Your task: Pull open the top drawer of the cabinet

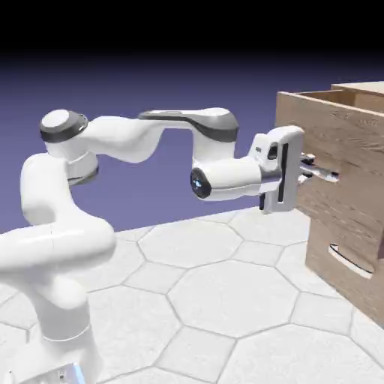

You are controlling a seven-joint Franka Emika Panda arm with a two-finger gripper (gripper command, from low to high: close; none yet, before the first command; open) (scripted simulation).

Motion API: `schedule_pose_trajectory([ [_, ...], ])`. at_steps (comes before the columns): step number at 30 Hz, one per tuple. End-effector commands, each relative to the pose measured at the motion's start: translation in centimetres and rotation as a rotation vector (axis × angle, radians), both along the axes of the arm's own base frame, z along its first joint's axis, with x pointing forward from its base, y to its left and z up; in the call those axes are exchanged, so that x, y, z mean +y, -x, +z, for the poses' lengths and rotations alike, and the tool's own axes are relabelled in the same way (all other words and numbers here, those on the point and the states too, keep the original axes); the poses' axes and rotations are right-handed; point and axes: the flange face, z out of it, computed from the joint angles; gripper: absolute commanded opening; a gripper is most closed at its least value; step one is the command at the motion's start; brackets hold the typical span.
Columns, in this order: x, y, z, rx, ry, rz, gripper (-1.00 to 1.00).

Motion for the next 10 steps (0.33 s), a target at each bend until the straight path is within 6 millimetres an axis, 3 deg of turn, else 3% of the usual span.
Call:
schedule_pose_trajectory([
  [1, -0.1, 0.9, 0.0, -0.006, -0.002, -0.002, -1.0],
  [4, -0.1, 3.2, 0.0, -0.005, -0.002, -0.002, -1.0],
  [5, -0.1, 3.2, 0.0, -0.005, -0.002, -0.002, 1.0],
  [6, -0.1, 3.2, 0.0, -0.005, -0.002, -0.002, 1.0],
  [10, -0.1, 8.2, 0.0, -0.005, -0.002, -0.002, 1.0],
])
